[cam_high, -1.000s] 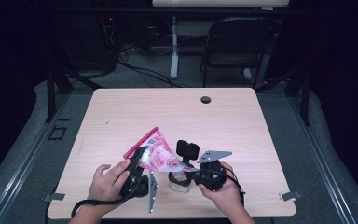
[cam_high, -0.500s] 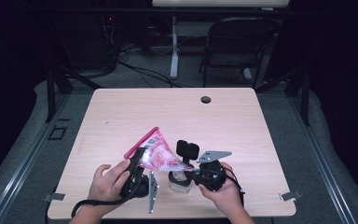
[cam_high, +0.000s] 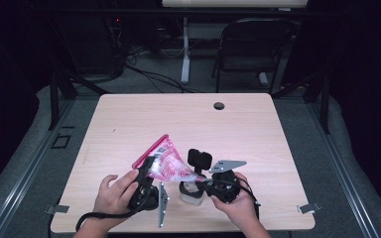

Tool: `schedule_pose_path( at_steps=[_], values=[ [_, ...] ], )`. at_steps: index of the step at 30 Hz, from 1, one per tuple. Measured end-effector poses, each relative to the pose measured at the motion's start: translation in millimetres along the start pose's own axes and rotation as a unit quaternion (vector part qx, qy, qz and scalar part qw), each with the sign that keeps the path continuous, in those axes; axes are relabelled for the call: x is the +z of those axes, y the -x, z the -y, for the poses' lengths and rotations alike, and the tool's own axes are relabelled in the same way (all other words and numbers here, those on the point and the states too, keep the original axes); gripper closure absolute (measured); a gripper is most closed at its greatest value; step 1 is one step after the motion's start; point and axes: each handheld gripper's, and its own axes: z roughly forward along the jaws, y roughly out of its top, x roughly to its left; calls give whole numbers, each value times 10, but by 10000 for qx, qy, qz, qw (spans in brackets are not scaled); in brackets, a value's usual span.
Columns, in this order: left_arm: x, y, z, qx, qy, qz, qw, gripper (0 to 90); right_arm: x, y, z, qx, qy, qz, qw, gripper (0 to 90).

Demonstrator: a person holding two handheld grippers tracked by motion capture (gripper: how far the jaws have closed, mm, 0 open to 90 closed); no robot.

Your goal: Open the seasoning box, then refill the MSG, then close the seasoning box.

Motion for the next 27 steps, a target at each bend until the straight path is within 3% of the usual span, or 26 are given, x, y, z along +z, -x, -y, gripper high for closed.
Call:
schedule_pose_path(
  at_steps=[27],
  values=[
    [-22, -10, -14, 48, 16, -60, 10000, 681, -4, 9, -1, 8, 37, 29, 10000, 900]
  ],
)
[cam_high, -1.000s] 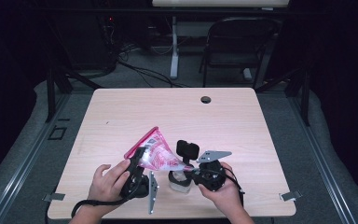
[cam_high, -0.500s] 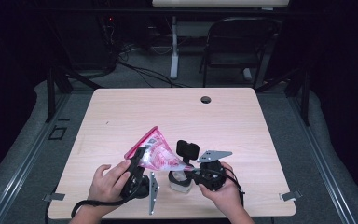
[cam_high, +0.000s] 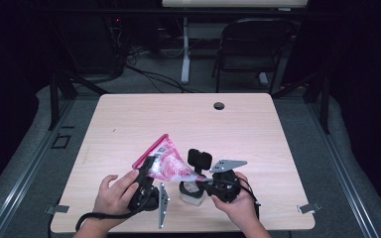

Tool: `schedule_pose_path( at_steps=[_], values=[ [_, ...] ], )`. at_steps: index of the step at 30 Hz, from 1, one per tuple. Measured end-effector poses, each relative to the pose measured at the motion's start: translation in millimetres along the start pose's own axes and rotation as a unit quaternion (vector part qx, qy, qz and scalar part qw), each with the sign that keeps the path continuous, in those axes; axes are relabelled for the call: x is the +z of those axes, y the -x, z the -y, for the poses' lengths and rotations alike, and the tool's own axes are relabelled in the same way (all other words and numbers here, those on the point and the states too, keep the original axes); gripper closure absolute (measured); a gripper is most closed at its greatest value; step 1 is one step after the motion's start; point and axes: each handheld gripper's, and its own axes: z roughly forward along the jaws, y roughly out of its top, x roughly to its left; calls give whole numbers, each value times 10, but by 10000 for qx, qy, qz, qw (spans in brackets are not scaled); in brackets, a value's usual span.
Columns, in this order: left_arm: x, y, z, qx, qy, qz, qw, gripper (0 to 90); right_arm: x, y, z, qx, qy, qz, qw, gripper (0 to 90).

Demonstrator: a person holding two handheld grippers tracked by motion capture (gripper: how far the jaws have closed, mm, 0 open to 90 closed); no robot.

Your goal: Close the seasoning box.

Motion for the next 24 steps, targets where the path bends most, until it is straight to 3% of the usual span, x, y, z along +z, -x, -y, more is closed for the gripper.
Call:
schedule_pose_path(
  at_steps=[24],
  values=[
    [-18, -10, -13, 58, 31, -35, 10000, 684, 7, -17, -3, -46, -17, 18, 10000, 900]
  ],
)
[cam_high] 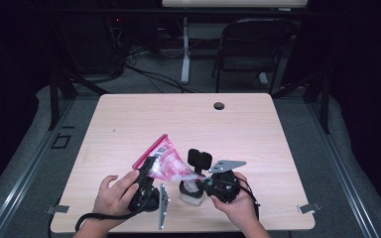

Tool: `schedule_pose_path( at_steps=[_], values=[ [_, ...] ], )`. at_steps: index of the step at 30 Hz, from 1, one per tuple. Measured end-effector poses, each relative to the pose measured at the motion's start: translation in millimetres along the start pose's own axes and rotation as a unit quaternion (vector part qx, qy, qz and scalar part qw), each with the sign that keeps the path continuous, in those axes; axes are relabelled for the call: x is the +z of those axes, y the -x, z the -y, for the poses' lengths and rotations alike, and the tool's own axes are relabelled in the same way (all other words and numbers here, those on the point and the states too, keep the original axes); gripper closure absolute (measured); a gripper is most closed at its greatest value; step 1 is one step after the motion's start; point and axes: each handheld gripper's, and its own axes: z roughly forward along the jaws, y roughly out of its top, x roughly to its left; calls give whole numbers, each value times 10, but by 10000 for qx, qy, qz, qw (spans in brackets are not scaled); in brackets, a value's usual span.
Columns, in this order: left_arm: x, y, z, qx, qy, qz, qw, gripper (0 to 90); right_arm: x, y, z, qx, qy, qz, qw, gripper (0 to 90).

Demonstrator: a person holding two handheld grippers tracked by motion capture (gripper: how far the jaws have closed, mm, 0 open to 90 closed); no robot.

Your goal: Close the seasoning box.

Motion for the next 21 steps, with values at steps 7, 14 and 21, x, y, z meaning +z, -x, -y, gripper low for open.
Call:
schedule_pose_path(
  at_steps=[7, 14, 21],
  values=[
    [-3, -3, -7, -6, 15, -29, 10000, 684, 3, 0, -3, 14, 19, -13, 10000, 900],
    [-7, -7, -13, -6, 23, -27, 10000, 685, 5, 4, -3, 39, 34, -4, 10000, 900],
    [-14, -6, -18, -13, 19, -13, 10000, 687, 7, 4, -4, 41, 26, 3, 10000, 900]
  ],
)
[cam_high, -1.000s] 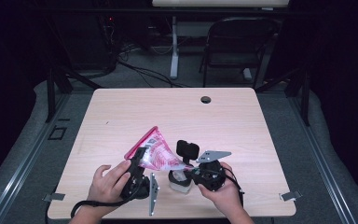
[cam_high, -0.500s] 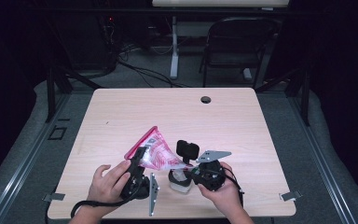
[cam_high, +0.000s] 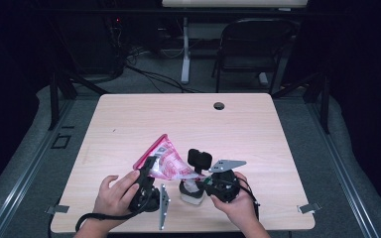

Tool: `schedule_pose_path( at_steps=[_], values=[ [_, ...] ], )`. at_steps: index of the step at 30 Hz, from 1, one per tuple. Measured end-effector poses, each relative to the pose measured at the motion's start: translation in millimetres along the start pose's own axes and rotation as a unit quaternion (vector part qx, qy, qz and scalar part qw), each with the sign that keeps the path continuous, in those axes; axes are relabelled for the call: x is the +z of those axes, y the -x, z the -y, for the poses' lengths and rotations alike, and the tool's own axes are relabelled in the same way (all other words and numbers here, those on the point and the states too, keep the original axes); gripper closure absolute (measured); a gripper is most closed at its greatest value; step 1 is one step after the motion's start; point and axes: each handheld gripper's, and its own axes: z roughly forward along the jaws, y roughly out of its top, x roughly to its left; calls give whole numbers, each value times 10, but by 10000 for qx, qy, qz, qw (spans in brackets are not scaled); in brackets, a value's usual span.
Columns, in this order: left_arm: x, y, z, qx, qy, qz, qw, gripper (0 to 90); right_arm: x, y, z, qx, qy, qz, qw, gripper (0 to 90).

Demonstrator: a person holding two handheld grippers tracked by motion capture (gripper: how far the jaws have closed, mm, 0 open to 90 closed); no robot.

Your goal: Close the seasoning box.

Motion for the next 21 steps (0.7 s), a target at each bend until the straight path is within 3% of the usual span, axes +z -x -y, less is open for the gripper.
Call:
schedule_pose_path(
  at_steps=[21],
  values=[
    [-12, -2, -15, -1, 37, 5, 10000, 692, -1, -3, -2, -15, -44, 30, 10000, 900]
  ],
)
